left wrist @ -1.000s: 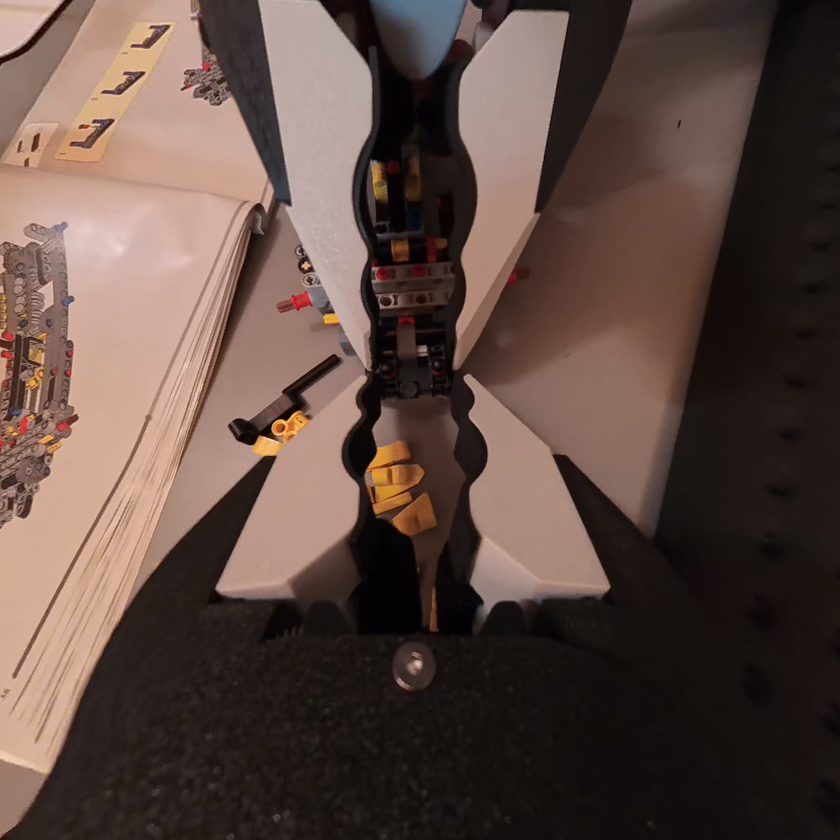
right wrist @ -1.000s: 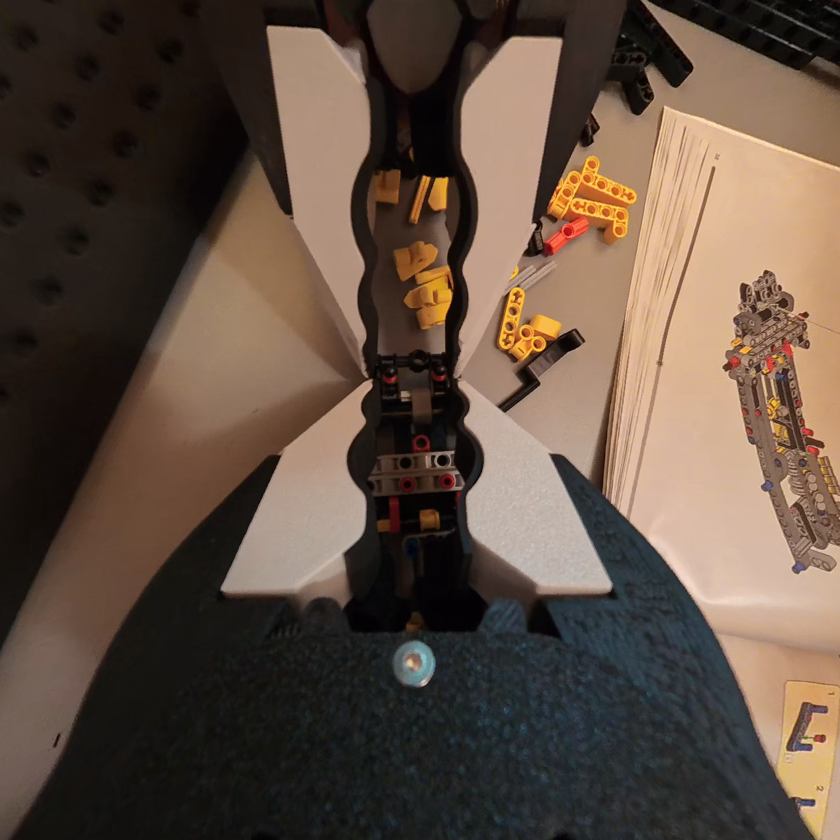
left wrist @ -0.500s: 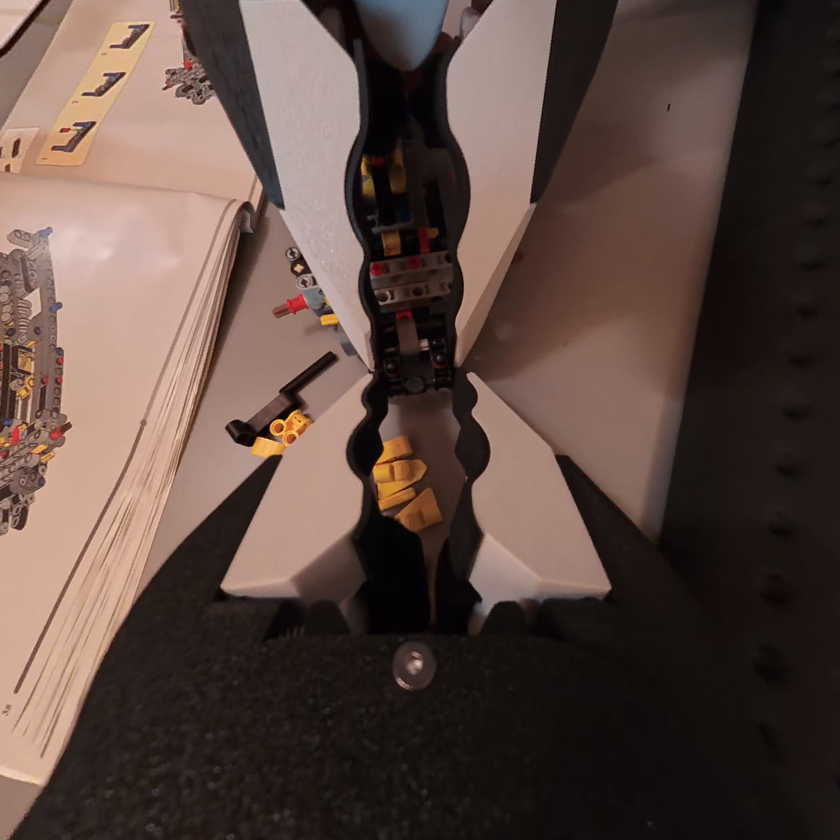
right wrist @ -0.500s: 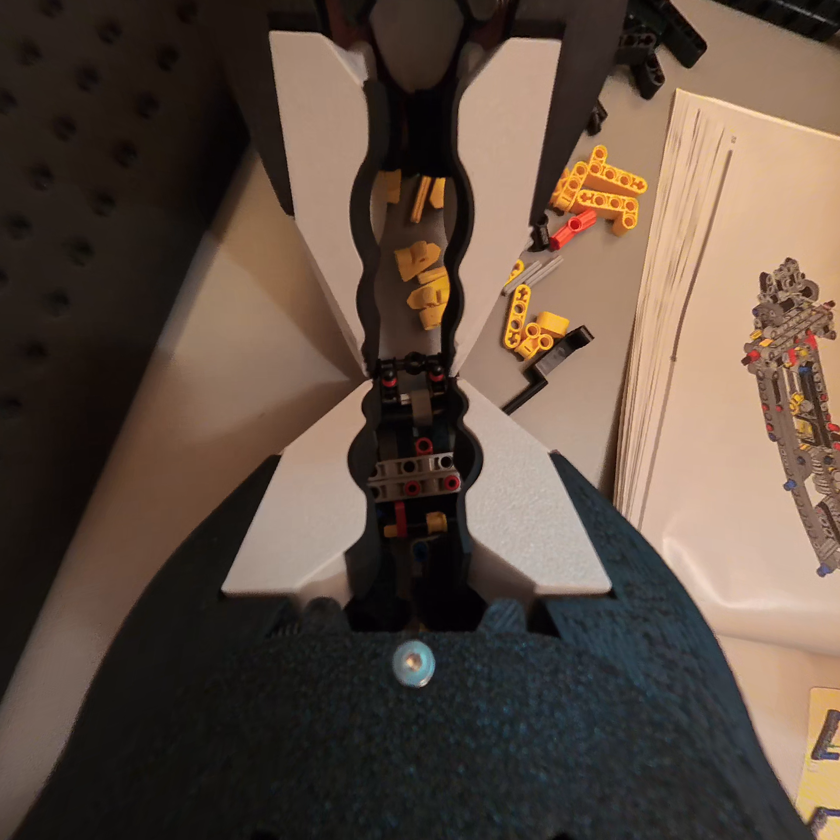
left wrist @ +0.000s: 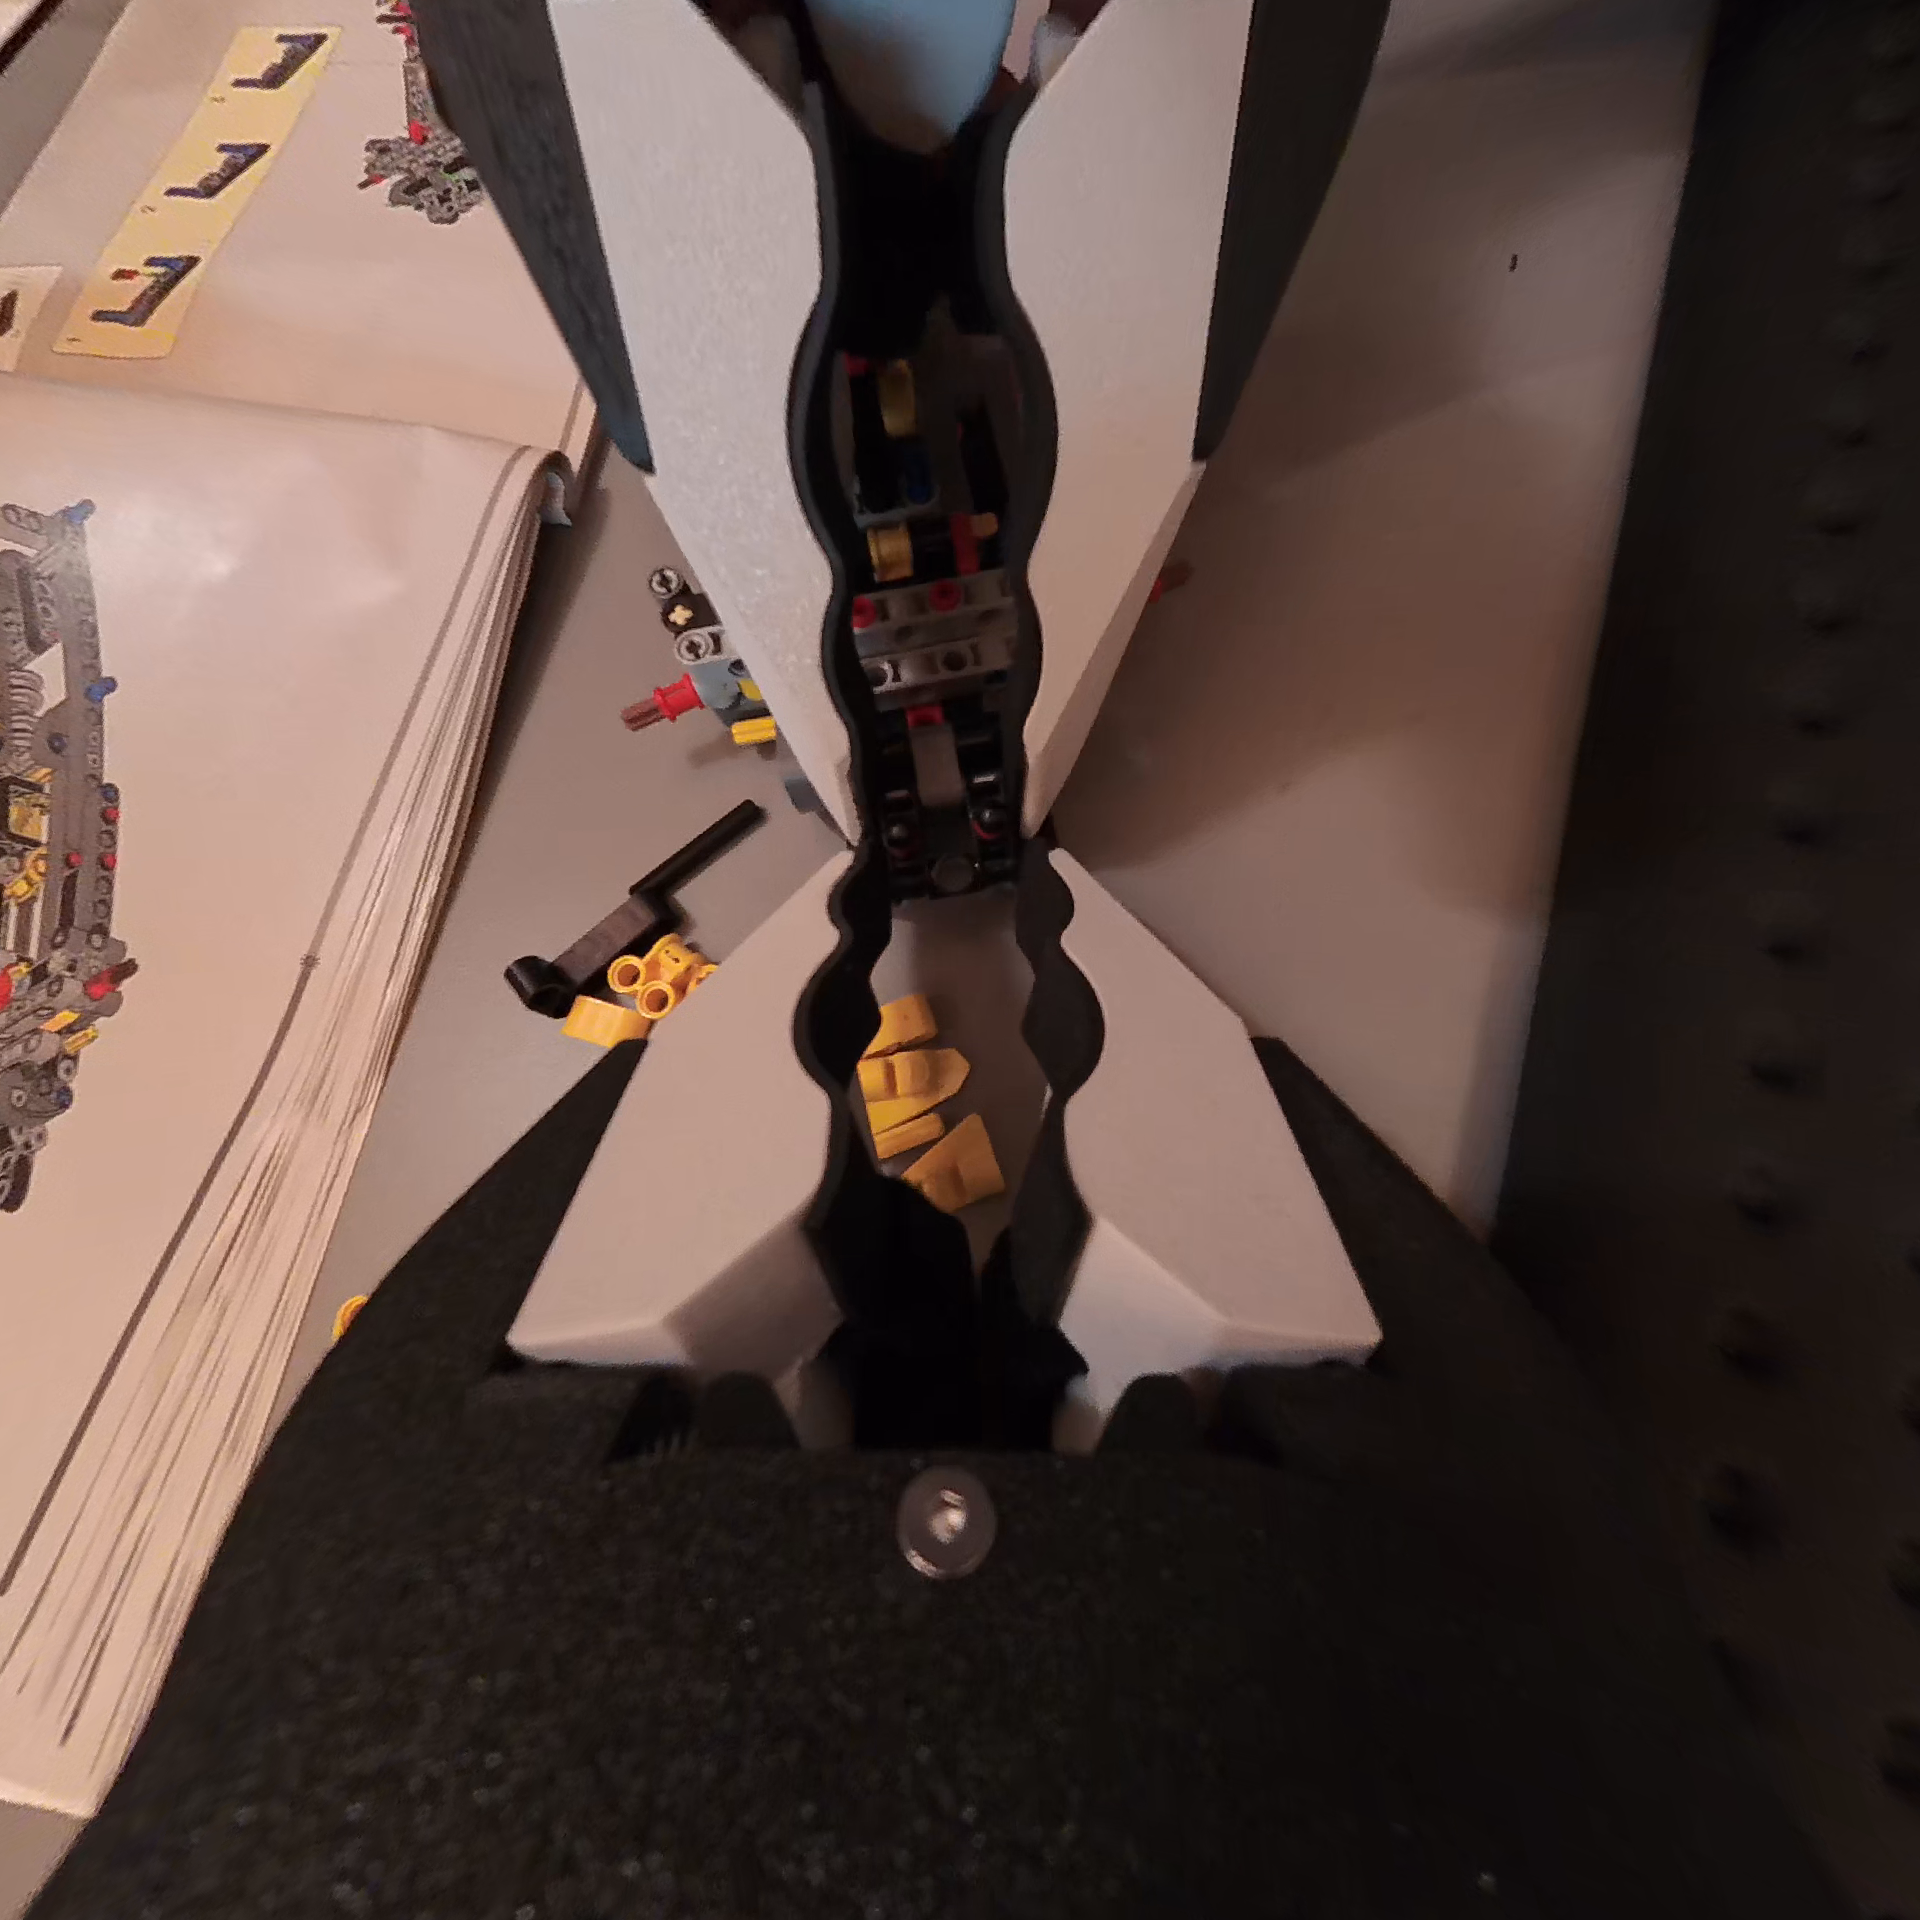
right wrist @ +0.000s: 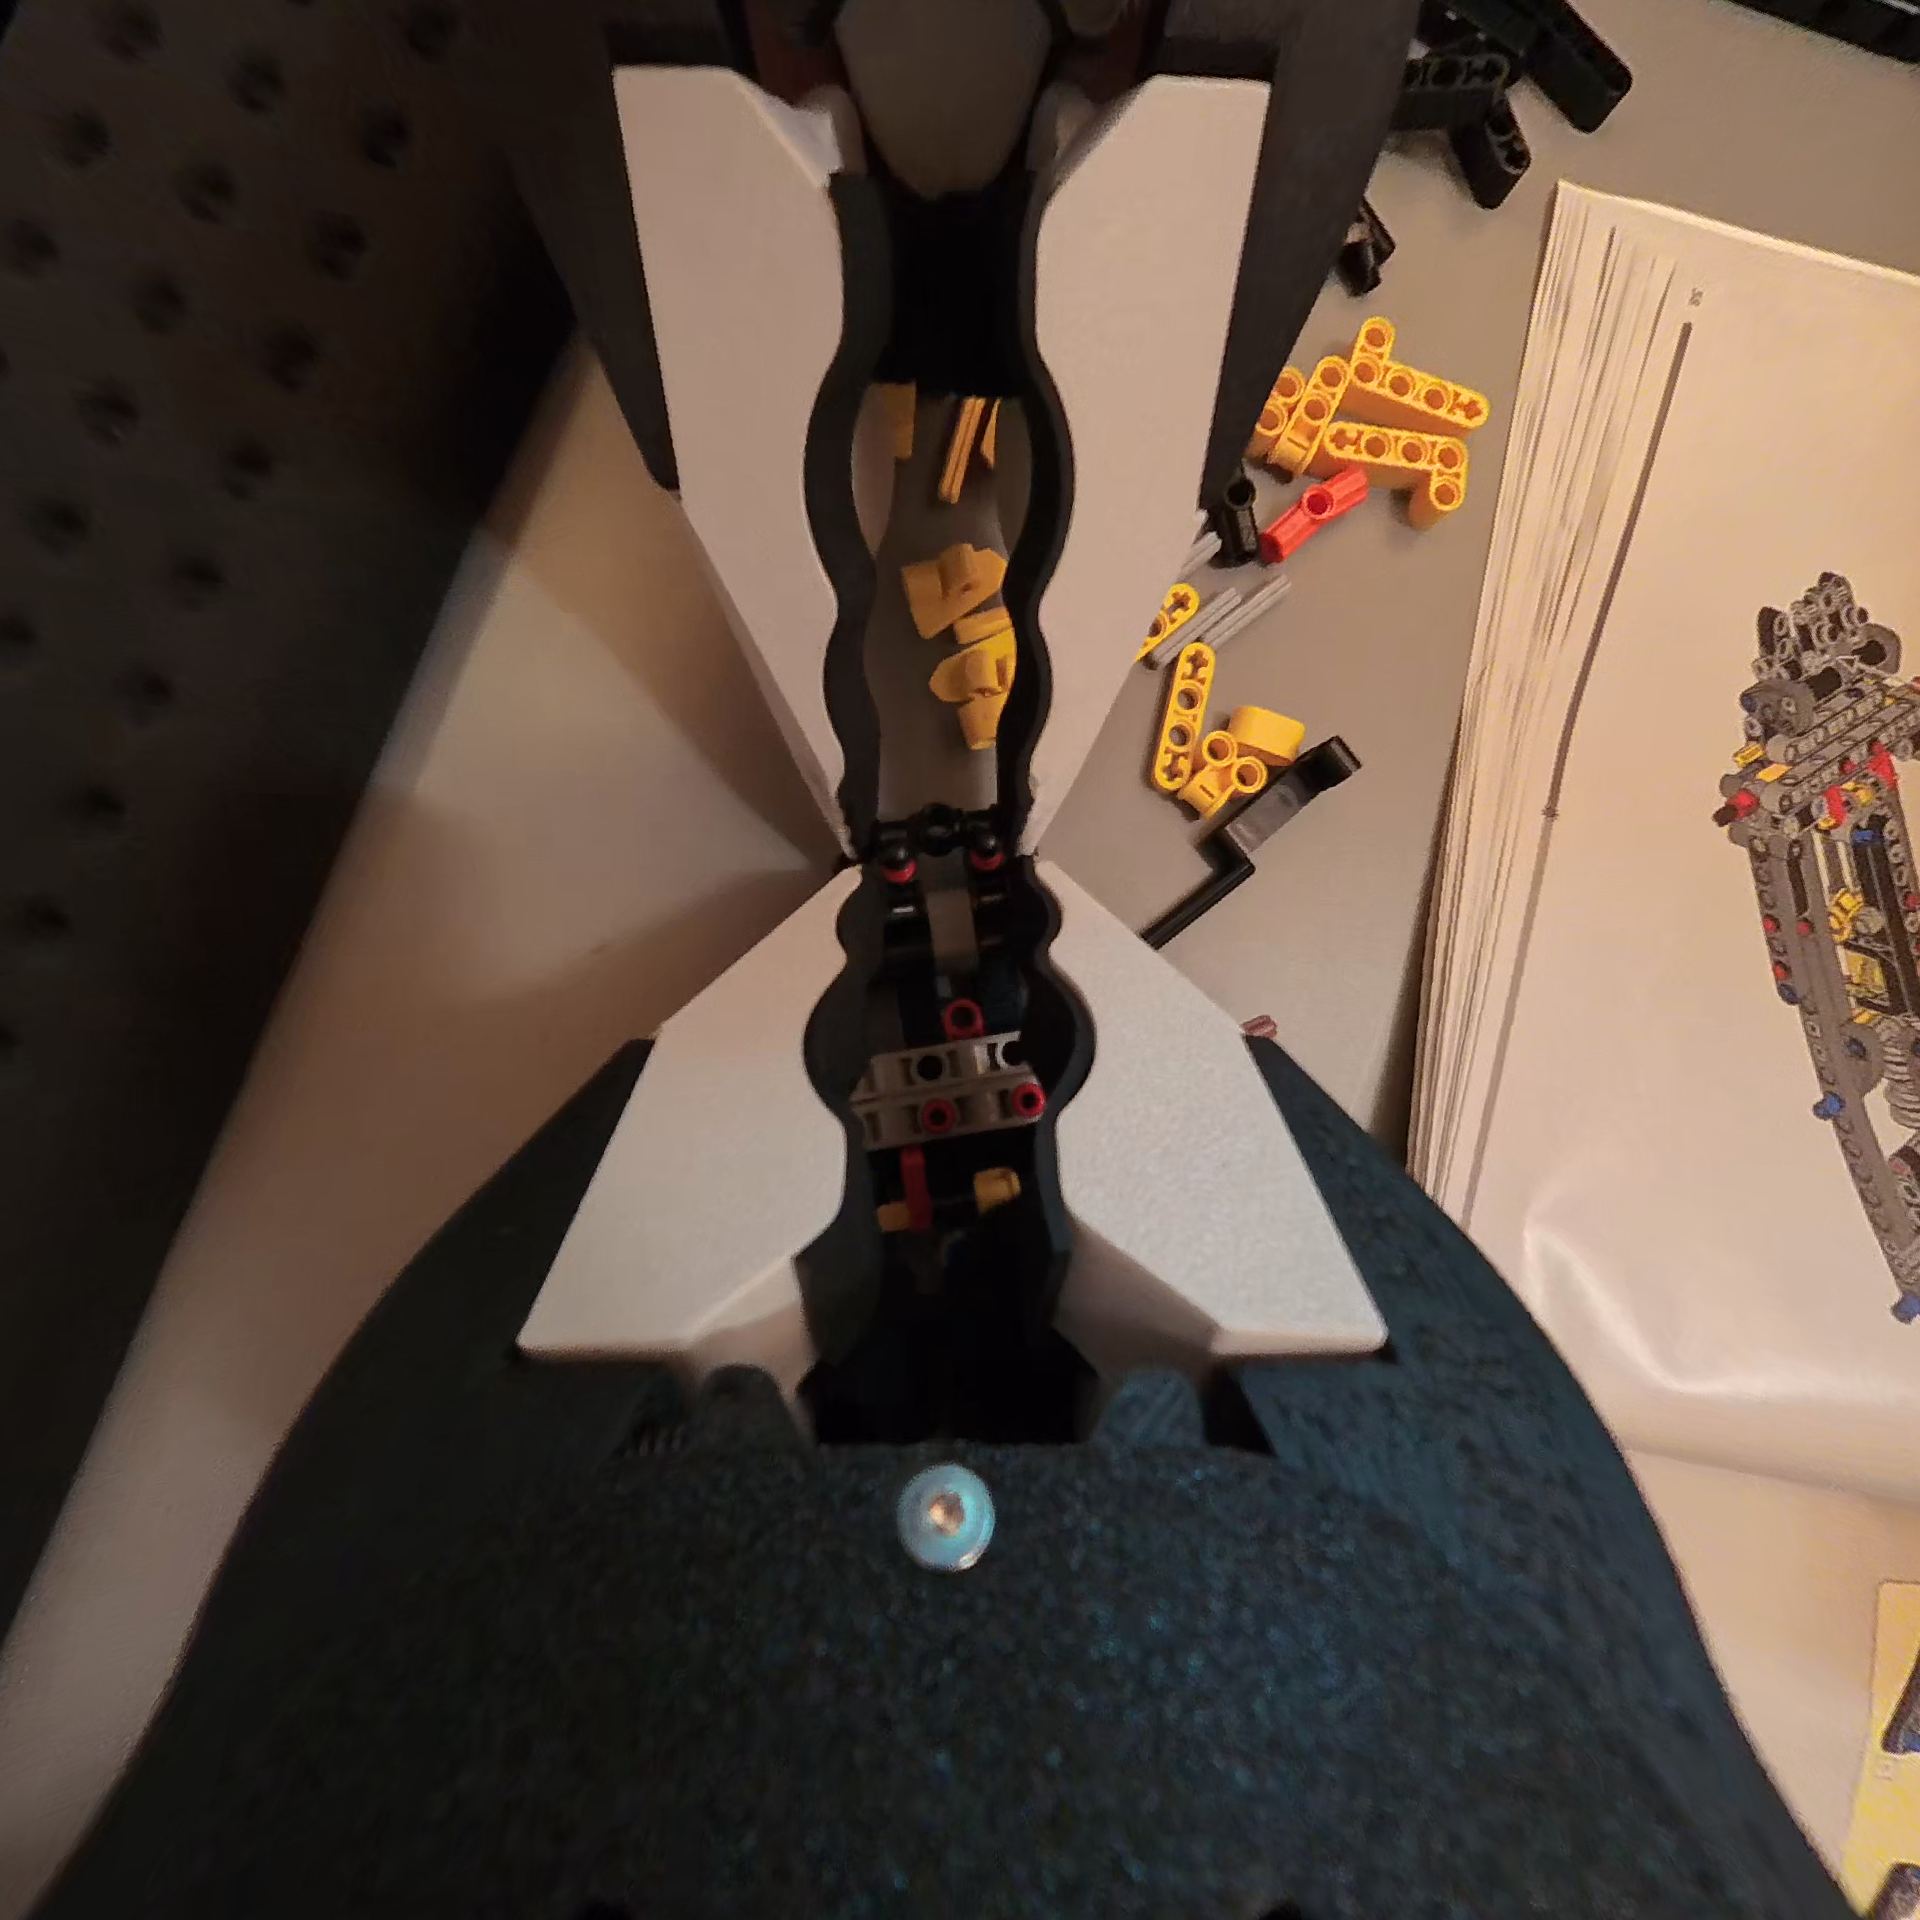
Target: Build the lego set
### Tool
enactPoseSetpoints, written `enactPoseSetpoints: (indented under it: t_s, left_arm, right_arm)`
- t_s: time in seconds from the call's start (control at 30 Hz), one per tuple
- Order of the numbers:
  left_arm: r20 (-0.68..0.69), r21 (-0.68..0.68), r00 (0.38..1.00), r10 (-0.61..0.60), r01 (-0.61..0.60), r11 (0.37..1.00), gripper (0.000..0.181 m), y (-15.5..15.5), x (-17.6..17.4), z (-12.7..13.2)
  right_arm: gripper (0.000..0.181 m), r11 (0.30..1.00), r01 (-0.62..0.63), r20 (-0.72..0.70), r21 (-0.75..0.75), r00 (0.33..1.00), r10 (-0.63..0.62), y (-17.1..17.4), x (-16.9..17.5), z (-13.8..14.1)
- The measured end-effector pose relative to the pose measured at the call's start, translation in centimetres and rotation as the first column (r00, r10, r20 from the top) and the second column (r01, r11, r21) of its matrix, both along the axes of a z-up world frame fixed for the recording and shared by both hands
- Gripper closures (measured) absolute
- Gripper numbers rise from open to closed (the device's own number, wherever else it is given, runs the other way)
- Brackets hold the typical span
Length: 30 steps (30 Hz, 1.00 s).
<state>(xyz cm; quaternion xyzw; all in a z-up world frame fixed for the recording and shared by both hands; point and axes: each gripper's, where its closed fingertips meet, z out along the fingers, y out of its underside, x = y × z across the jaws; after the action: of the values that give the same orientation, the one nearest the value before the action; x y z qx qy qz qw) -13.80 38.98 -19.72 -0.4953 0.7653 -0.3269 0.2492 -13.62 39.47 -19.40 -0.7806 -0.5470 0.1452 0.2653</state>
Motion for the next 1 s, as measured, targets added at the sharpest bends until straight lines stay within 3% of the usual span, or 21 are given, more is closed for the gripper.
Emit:
enactPoseSetpoints:
  t_s: [0.4, 0.47, 0.6, 0.7, 0.83, 0.9, 1.0]
  left_arm:
    - [0.034, 0.025, 0.999, -0.006, 0.005, 1.000, 0.158, -0.3, 0.1, 0.3]
    - [0.039, 0.036, 0.999, -0.009, 0.007, 0.999, 0.158, -0.6, 0.1, 0.3]
    - [0.043, 0.034, 0.999, 0.004, -0.006, 0.999, 0.158, -0.6, 0.1, 0.5]
    - [0.103, 0.017, 0.994, 0.030, -0.032, 0.999, 0.154, -0.5, 0.1, 1.6]
    - [0.230, -0.091, 0.960, 0.159, -0.141, 0.986, 0.153, 1.3, -0.1, 5.2]
    - [0.284, -0.191, 0.912, 0.296, -0.249, 0.950, 0.153, 3.1, -0.3, 7.4]
    - [0.329, -0.318, 0.780, 0.532, -0.439, 0.840, 0.153, 6.3, -1.2, 9.3]
  right_arm:
    - [0.152, 1.000, 0.003, -0.019, 0.009, 1.000, -0.003, -0.4, -0.1, 0.7]
    - [0.143, 0.998, 0.035, -0.064, 0.043, 0.997, -0.032, -0.4, 0.0, 2.4]
    - [0.142, 0.971, 0.199, -0.200, 0.131, 0.965, -0.170, 0.2, 2.5, 6.4]
    - [0.141, 0.922, 0.367, -0.395, 0.125, 0.871, -0.293, -0.1, 4.0, 7.9]
    - [0.136, 0.844, 0.536, -0.639, -0.022, 0.642, -0.424, -2.3, 5.2, 9.2]
    - [0.131, 0.793, 0.605, -0.701, -0.070, 0.535, -0.471, -3.6, 6.2, 9.2]
    - [0.124, 0.695, 0.718, -0.710, -0.025, 0.477, -0.518, -5.3, 8.0, 8.1]
